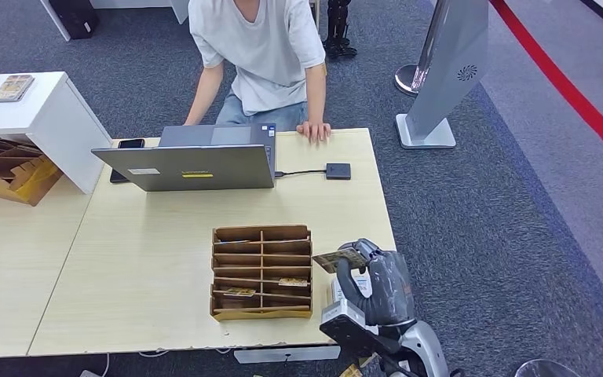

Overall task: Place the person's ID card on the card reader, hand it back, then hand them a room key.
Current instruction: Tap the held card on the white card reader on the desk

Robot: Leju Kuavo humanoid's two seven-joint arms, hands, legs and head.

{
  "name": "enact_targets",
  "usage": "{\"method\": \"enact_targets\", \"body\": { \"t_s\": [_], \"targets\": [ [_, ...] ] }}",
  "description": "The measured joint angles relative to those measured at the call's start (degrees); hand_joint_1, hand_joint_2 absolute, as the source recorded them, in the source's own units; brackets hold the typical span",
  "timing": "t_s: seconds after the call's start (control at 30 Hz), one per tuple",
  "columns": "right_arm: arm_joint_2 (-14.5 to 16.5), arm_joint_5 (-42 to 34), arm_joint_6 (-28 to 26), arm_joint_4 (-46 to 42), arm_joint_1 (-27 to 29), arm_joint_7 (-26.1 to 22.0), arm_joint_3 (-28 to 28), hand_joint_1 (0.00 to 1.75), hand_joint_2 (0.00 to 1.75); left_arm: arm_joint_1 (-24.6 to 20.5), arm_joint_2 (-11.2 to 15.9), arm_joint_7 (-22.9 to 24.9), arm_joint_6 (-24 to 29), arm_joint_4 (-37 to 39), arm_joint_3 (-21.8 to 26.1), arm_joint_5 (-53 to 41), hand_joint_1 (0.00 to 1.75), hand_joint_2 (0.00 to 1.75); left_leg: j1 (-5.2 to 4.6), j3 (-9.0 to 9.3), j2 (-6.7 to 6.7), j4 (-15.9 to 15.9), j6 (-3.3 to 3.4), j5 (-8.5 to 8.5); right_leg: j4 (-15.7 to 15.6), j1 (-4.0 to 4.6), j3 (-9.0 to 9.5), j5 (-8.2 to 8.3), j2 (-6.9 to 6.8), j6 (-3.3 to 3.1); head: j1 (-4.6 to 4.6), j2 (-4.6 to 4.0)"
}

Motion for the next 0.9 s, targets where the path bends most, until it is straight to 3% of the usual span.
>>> {"method": "enact_targets", "body": {
  "t_s": [0.43, 0.7, 0.9],
  "targets": [
    [0.3, -2.1, 2.1, 3.6, 0.6, 1.3, -1.1, 1.75, 1.75, 0.1, 0.3, 1.7, -3.1, 0.0, 1.3, 0.3, 0.0, 0.0, 0.0, 0.0, 0.0, 0.0, 0.0, 0.0, 0.0, 0.0, 0.0, 0.0, 0.0, 0.0, 0.0, 0.0],
    [0.6, -3.0, 3.7, 5.9, 0.2, 2.4, -1.2, 1.75, 1.75, 1.3, 2.0, 3.4, -9.1, 0.0, 2.6, 1.5, 0.0, 0.0, 0.0, -0.01, 0.0, 0.0, 0.0, 0.0, 0.0, 0.0, 0.0, -0.01, 0.0, 0.0, -0.01, 0.0],
    [0.7, -3.2, 4.3, 7.2, -0.1, 2.5, -1.3, 1.75, 1.75, 2.1, 3.0, 3.5, -10.0, 0.1, 2.9, 1.8, 0.0, 0.0, 0.0, -0.03, -0.01, 0.0, 0.0, 0.0, 0.0, 0.0, 0.01, -0.01, -0.03, 0.01, -0.01, 0.0]
  ]
}}
